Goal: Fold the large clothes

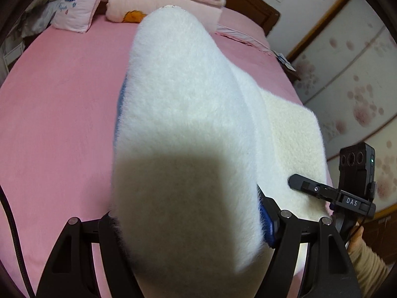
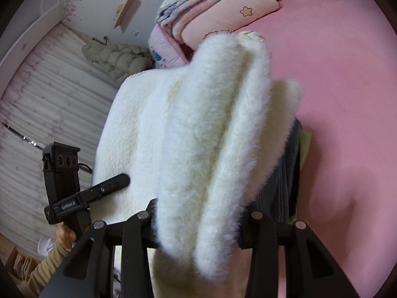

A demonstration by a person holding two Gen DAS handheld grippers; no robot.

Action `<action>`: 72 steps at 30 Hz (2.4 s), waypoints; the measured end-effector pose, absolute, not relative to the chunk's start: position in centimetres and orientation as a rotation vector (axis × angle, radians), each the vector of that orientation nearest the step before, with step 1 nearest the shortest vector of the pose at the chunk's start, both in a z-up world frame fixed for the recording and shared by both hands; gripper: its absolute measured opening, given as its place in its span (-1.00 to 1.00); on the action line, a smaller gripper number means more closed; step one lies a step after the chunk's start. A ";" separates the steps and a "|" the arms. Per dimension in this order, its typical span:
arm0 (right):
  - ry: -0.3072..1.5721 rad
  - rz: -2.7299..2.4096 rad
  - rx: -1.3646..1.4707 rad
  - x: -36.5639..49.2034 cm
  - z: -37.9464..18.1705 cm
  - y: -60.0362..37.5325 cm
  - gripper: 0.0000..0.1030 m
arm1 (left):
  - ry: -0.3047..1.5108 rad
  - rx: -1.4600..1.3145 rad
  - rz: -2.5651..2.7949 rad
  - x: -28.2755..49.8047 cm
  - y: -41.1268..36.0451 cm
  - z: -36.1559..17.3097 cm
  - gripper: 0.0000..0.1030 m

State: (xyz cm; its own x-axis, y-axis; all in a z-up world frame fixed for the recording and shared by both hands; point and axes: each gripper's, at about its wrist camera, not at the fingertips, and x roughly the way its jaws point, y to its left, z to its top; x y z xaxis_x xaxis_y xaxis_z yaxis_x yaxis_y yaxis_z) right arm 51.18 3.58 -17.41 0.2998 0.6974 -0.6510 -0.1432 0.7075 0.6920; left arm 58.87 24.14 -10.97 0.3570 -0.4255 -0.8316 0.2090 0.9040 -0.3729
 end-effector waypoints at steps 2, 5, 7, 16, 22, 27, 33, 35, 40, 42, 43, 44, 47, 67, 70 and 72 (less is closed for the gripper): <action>1.136 0.572 0.569 53.3 -19.2 4.3 -0.22 | 1.155 -0.227 -0.398 60.9 24.9 -13.4 0.43; 1.175 0.508 0.541 55.4 -22.5 5.5 -0.22 | 1.223 -0.201 -0.345 63.1 25.1 -17.8 0.52; 1.242 0.455 0.495 56.9 -25.2 7.6 -0.21 | 1.222 -0.171 -0.322 63.4 25.1 -19.4 0.64; 1.260 0.374 0.312 57.1 -25.0 9.7 0.21 | 1.170 -0.119 -0.247 62.9 24.3 -20.0 1.00; 1.248 0.334 0.311 53.5 -20.1 6.6 0.21 | 1.077 -0.060 -0.128 59.4 20.9 -14.9 0.98; 1.228 0.324 0.336 49.5 -16.0 3.9 0.21 | 1.038 -0.074 -0.150 53.0 19.6 -9.3 0.98; 1.185 0.326 0.370 42.3 -9.7 1.5 0.21 | 1.011 -0.105 -0.205 45.1 20.4 -2.9 0.98; 1.171 0.333 0.367 40.7 -7.4 2.0 0.21 | 0.996 -0.107 -0.224 42.3 20.1 -0.1 0.98; 1.136 0.342 0.327 34.2 -1.9 1.0 0.21 | 0.961 -0.067 -0.227 36.0 19.1 5.7 0.98; 1.124 0.341 0.307 31.7 -0.1 0.5 0.21 | 0.945 -0.056 -0.227 33.3 18.0 7.3 0.98; 1.117 0.340 0.293 30.4 0.7 0.2 0.21 | 0.946 -0.050 -0.231 31.8 17.5 8.0 0.98; 1.112 0.338 0.279 29.4 1.4 0.1 0.21 | 0.948 -0.045 -0.233 30.2 17.0 8.6 0.98; 1.091 0.338 0.267 25.9 3.4 -1.2 0.21 | 0.951 -0.036 -0.218 26.1 15.4 9.7 0.98; 1.055 0.263 0.224 9.7 6.4 -10.8 0.21 | 0.977 -0.054 -0.108 8.4 7.7 10.6 0.98; 1.055 0.251 0.229 8.1 6.4 -11.6 0.21 | 0.988 -0.056 -0.108 6.6 7.0 10.2 0.98; 1.051 0.245 0.225 7.1 6.5 -12.0 0.21 | 0.994 -0.052 -0.102 5.5 6.6 9.9 0.98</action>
